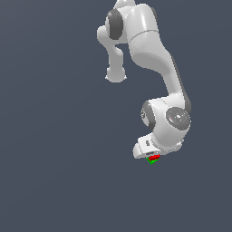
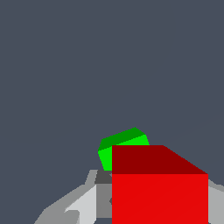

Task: Stack the red cube on top of the green cube.

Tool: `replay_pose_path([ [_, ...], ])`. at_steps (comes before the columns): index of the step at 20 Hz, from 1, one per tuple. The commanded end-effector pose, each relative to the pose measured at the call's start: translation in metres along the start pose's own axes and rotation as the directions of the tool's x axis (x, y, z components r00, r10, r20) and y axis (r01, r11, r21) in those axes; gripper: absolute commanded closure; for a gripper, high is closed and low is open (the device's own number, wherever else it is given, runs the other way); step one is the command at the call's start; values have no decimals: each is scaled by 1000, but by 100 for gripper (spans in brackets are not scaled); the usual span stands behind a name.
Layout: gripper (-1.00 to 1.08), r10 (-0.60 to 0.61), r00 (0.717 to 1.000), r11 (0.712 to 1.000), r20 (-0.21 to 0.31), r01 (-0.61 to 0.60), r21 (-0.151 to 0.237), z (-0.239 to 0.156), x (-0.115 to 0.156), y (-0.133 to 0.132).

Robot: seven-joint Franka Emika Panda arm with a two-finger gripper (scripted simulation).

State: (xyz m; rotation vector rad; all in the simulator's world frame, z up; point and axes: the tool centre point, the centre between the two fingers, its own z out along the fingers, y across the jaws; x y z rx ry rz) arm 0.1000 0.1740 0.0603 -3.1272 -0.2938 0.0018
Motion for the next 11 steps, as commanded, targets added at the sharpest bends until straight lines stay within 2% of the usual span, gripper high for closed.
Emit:
replay_pose_path([
  [1, 108, 2, 1000, 1000, -1, -2, -1, 0, 1, -2],
  [2, -92, 2, 1000, 1000, -1, -2, -1, 0, 1, -2],
  [11, -92, 2, 1000, 1000, -1, -2, -1, 0, 1, -2],
])
